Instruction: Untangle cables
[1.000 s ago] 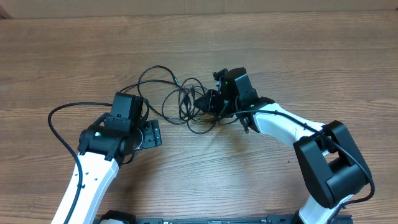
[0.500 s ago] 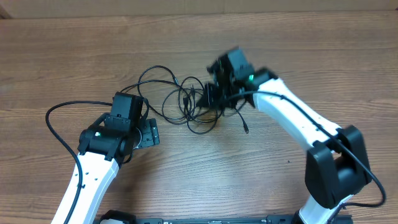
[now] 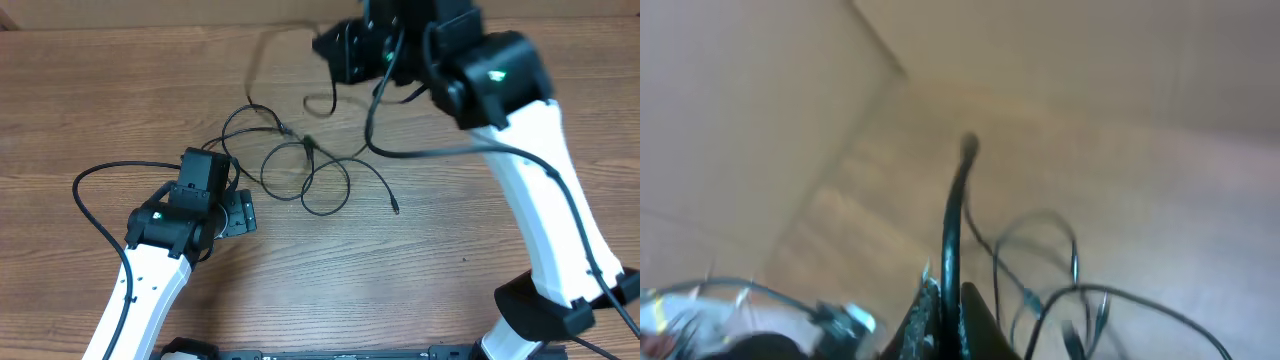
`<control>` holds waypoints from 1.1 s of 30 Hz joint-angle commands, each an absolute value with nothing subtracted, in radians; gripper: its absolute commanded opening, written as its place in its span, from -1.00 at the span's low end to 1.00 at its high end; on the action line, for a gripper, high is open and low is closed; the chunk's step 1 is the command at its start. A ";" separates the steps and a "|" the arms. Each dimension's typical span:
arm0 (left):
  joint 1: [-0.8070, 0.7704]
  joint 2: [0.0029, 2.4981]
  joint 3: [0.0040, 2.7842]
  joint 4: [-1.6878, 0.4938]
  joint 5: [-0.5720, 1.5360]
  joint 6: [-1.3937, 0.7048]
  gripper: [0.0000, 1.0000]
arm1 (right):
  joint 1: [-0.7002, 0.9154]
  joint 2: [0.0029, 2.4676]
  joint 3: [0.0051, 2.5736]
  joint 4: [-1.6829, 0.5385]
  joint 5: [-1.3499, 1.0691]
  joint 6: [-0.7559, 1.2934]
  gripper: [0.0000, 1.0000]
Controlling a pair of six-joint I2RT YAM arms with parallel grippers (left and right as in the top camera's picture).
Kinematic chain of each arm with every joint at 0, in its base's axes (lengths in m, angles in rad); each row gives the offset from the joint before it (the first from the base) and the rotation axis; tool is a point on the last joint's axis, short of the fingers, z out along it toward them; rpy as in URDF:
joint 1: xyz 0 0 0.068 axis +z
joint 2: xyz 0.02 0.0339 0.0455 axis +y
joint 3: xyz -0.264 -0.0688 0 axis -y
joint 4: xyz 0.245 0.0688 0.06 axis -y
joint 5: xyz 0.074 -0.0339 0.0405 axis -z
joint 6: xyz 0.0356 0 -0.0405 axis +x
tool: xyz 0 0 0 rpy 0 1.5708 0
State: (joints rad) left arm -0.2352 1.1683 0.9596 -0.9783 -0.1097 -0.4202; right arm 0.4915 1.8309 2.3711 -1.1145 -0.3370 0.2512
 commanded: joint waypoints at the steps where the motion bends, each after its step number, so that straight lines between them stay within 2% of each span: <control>1: -0.234 1.173 0.956 -0.975 -0.123 -0.431 0.62 | 0.491 1.795 2.495 -1.109 -0.264 0.227 -0.92; 9: -0.234 1.173 0.956 -0.976 -0.120 -0.431 0.62 | 0.470 1.795 2.608 -1.097 -0.130 0.227 -0.93; 17: -0.234 1.173 0.956 -0.976 -0.110 -0.431 0.63 | 0.367 1.797 2.546 -1.298 0.116 0.228 -0.93; 24: -0.234 1.173 0.956 -0.979 -0.103 -0.432 0.62 | 0.109 1.797 2.436 -1.421 0.131 0.239 -0.92; 33: -0.234 1.173 0.956 -0.982 -0.087 -0.434 0.62 | -0.250 1.797 2.237 -1.396 0.141 0.296 -0.92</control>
